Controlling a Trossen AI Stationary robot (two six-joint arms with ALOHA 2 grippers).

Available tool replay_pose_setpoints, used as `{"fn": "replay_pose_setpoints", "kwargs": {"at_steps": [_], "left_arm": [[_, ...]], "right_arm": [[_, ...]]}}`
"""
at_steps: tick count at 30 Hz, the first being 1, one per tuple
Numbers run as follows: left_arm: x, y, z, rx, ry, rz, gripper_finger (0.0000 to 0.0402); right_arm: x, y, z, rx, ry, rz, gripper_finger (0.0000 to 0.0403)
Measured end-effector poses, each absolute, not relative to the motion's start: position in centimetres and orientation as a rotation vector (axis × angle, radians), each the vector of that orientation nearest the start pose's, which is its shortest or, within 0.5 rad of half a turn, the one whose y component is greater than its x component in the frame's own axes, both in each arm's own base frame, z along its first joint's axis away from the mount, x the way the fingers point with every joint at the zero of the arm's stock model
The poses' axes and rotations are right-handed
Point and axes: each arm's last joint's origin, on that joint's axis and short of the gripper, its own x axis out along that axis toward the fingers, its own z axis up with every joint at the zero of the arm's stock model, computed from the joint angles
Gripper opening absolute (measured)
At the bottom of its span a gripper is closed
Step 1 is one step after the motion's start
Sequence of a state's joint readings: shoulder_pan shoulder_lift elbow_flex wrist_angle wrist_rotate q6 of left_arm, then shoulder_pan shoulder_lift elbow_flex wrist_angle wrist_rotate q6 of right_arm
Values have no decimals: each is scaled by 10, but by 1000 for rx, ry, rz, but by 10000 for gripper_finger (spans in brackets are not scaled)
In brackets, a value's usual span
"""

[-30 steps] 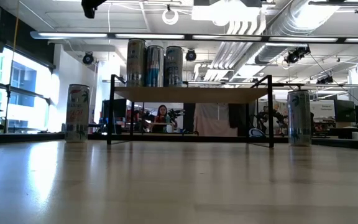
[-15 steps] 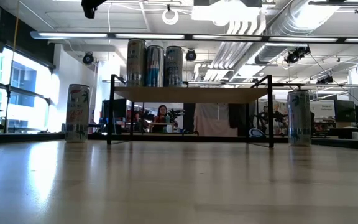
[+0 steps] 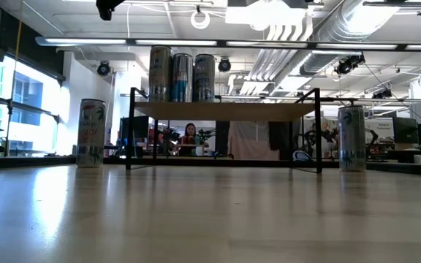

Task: Place canned beverage on shelf
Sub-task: Put the bottom right black soda can on the shelf

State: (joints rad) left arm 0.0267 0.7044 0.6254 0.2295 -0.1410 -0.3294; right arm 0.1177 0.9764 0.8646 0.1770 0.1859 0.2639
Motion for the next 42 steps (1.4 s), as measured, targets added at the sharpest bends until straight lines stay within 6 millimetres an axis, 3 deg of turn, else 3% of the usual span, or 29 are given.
{"fn": "replay_pose_setpoints", "kwargs": {"at_steps": [18,22,26,35,38,42], "left_arm": [[163,8,329,-336,-177,141,314],[163,8,329,-336,-177,141,314],[163,8,329,-337,-177,141,314],[163,8,329,-345,-177,140,314],[163,8,329,-364,-179,139,314],[163,8,329,-372,-179,138,314]], "right_arm": [[217,20,363,275,-96,-78,1],[217,19,364,313,-111,-98,17],[217,18,364,428,-121,-107,84],[217,19,364,645,-126,-82,323],[217,19,363,643,-119,-84,370],[217,19,363,642,-120,-84,394]]}}
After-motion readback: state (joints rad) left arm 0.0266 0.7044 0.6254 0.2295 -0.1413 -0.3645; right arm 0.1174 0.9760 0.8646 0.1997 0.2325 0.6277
